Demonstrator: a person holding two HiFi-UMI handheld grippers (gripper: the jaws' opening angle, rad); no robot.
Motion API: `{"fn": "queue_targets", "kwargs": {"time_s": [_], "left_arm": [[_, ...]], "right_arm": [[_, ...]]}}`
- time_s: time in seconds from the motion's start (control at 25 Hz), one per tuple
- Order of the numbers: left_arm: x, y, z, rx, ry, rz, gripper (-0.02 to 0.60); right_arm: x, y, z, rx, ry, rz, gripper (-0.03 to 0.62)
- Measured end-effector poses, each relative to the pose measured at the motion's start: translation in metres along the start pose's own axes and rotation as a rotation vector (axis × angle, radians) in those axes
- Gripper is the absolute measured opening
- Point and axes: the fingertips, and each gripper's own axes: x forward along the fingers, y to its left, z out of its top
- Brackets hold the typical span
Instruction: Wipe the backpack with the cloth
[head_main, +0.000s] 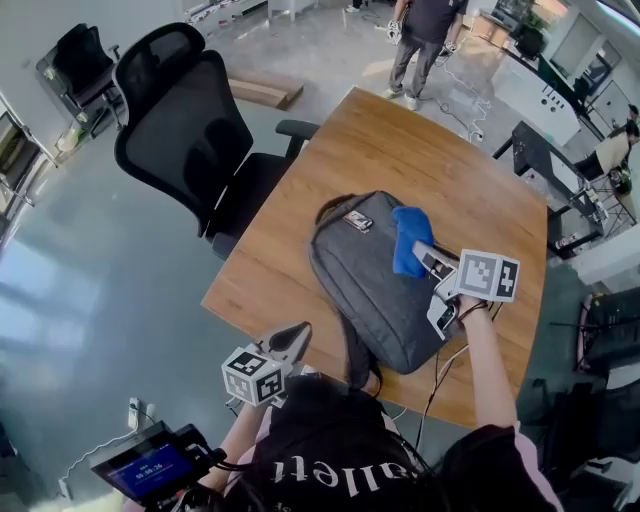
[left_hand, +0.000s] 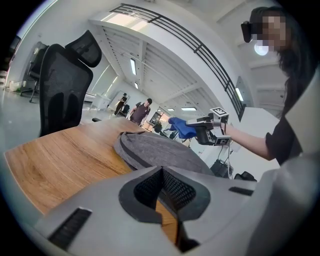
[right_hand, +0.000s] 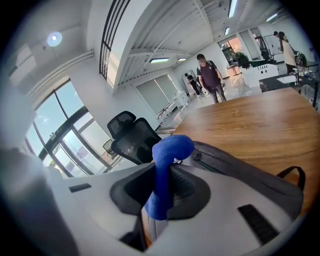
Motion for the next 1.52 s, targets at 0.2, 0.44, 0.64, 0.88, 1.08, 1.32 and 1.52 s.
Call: {"fn": "queue_targets", "kwargs": {"time_s": [0.2, 0.44, 0.64, 0.88, 1.08, 1.32, 1.52], "left_arm": [[0.000, -0.016, -0.020, 0.021, 0.050, -0.043, 0.000], [0.004, -0.053, -0.026, 0.054, 0.086, -0.125, 0.000], [-0.001, -0.107, -0.052, 0.098, 0.109, -0.212, 0.000], [-0.025, -0.158, -0.081, 0.127, 0.148, -0.241, 0.000], [-0.060, -0.183, -0.107, 0.134, 0.170, -0.244, 0.000], [-0.100, -0.195, -0.130, 0.153, 0.174, -0.230, 0.000], [-0.126, -0.203, -0.144, 0.180, 0.177, -0.216, 0.000]], "right_arm": [[-0.042, -0.003, -0.040, -0.018, -0.057, -0.076, 0.069], [-0.094, 0.001, -0.087, 0.050, -0.129, -0.122, 0.069], [-0.153, 0.006, -0.143, 0.123, -0.187, -0.154, 0.069], [-0.200, 0.015, -0.210, 0.199, -0.219, -0.152, 0.069], [-0.215, 0.032, -0.258, 0.188, -0.202, -0.176, 0.069], [-0.216, 0.062, -0.308, 0.203, -0.190, -0.150, 0.069], [-0.218, 0.080, -0.338, 0.215, -0.192, -0.131, 0.069]]}}
